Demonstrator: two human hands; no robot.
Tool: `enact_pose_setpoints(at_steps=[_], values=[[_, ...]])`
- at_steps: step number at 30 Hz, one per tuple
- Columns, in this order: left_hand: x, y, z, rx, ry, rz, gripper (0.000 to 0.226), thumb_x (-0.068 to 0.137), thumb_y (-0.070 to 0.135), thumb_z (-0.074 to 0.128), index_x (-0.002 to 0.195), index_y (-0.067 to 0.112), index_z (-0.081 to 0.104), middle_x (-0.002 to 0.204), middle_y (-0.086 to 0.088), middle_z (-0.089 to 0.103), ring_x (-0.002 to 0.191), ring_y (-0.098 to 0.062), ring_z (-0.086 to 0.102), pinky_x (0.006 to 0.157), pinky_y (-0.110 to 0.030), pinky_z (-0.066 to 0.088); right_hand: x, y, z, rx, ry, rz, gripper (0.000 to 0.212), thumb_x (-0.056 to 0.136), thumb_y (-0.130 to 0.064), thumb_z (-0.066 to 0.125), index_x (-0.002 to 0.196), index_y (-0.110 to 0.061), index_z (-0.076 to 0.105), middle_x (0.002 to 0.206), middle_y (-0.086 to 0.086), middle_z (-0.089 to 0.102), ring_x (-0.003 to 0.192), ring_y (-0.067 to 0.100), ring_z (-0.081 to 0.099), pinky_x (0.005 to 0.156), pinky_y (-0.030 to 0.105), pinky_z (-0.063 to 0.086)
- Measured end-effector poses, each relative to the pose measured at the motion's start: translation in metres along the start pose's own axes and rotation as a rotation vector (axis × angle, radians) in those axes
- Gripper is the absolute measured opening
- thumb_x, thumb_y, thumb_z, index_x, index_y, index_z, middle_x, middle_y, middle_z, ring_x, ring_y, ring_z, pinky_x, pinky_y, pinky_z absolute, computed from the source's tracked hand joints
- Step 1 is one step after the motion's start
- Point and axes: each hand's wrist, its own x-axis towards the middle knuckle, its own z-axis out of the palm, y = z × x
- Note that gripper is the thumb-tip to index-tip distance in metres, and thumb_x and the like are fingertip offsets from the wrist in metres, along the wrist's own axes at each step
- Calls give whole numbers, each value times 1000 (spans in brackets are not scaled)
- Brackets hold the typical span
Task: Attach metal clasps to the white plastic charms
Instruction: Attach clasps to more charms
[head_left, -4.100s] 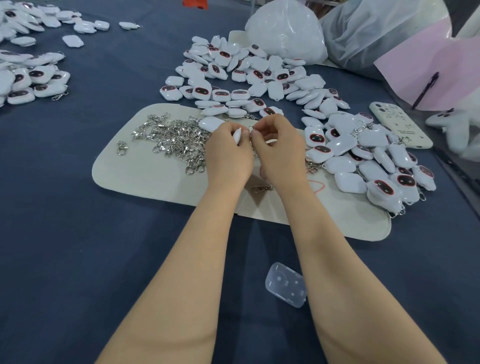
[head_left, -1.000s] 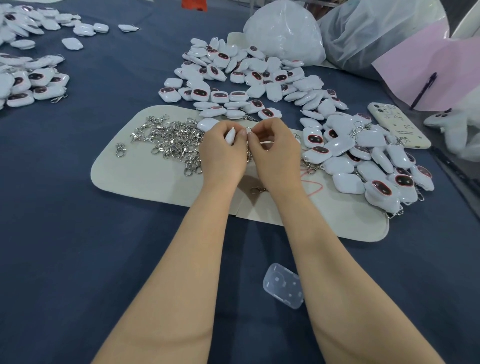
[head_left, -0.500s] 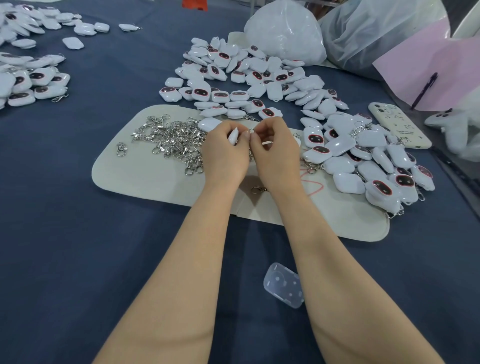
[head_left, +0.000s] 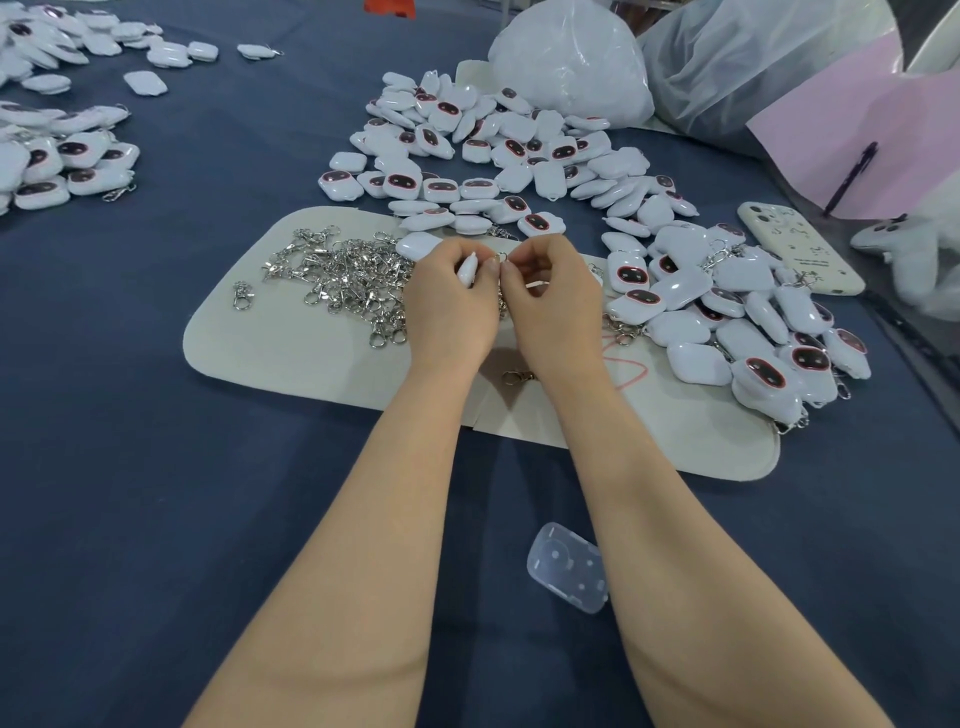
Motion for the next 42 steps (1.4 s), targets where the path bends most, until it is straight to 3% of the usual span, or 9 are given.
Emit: enact_pose_setpoints(at_steps=[21, 23, 25, 29, 34, 42], values=[[0, -1, 0, 13, -17, 8, 7, 90, 12, 59, 85, 15, 63, 76, 7, 58, 76, -12, 53, 67, -20, 38, 1, 3, -1, 63, -45, 4, 8, 87, -6, 57, 93, -11, 57, 92, 0, 60, 76, 1, 51, 68, 8, 40], [0, -1, 0, 10, -25, 3, 9, 89, 11, 59, 84, 16, 62, 75, 7, 58, 74, -11, 53, 68, -20, 39, 2, 3, -1, 70, -92, 11, 9, 88, -6, 56, 92, -13, 53, 93, -1, 59, 82, 5, 53, 71, 10, 41], [1, -1, -1, -3, -28, -15, 8, 89, 11, 59, 84, 17, 63, 72, 10, 57, 68, -7, 53, 63, -16, 41, 2, 4, -2, 116, -155, 22, 12, 89, -5, 54, 91, -16, 49, 93, -2, 57, 88, 10, 55, 75, 21, 45], [2, 0, -3, -33, -15, -24, 10, 88, 12, 61, 80, 18, 63, 70, 16, 56, 63, 0, 52, 57, -8, 38, 0, 4, -3, 153, -195, 3, 16, 91, -3, 50, 91, -18, 44, 83, -7, 54, 74, 10, 52, 68, 25, 42], [3, 2, -2, -102, -3, -58, 8, 86, 13, 63, 86, 10, 71, 72, 10, 60, 74, -12, 57, 73, -27, 48, -2, 2, -3, 104, -109, -70, 11, 92, -7, 51, 91, -16, 45, 79, -7, 55, 70, 10, 52, 69, 25, 45], [3, 3, -7, -96, -19, -30, 10, 86, 13, 63, 88, 8, 72, 84, -3, 69, 85, -23, 65, 81, -38, 53, -2, 1, -4, 95, -147, -66, 11, 91, -6, 52, 91, -16, 50, 77, -9, 52, 64, 3, 45, 63, 18, 38]])
